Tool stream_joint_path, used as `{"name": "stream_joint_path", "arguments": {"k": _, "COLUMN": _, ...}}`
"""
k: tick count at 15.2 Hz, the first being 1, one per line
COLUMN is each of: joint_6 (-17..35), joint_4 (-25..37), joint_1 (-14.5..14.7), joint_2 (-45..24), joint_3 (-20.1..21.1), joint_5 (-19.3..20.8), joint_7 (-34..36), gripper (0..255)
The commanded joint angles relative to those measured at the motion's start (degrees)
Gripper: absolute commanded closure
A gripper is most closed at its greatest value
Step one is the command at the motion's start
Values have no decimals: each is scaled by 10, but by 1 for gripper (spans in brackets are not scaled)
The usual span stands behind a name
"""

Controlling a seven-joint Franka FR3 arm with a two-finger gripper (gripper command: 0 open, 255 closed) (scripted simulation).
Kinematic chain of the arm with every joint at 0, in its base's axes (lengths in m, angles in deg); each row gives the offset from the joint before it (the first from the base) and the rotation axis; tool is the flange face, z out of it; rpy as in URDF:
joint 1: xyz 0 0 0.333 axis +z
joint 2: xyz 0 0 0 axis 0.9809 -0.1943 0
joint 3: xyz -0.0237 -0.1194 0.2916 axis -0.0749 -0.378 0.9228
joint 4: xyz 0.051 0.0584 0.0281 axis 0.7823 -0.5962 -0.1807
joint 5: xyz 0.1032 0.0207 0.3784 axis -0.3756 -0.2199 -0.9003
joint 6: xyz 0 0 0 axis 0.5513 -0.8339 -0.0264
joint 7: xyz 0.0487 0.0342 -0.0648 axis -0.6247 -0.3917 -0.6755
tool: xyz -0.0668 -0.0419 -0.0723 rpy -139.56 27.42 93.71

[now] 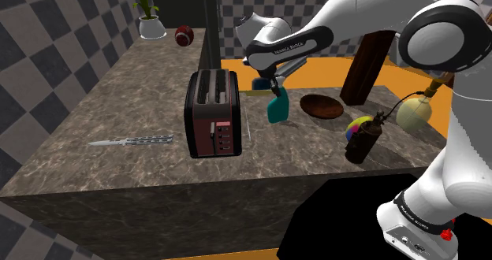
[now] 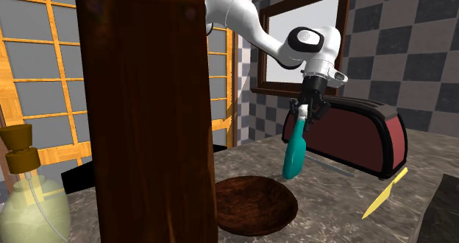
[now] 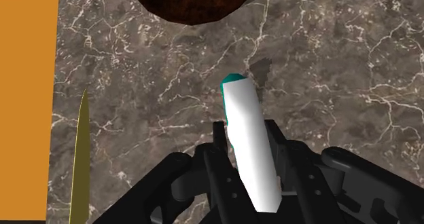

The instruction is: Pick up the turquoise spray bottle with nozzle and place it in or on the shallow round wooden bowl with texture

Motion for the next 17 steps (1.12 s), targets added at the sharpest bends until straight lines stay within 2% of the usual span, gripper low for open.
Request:
{"name": "stream_joint_path", "arguments": {"k": 1, "joint_6": -12, "joint_4": -2, "joint_1": 0, "joint_2": -47, "joint_3": -1, "joint_5": -2, "joint_7": -1, "gripper": 255}}
{"name": "stream_joint_path", "arguments": {"k": 17, "joint_6": -106, "joint_4": 55, "joint_1": 4, "joint_2": -4, "joint_3": 1, "joint_5": -7, "joint_7": -35, "gripper": 255}}
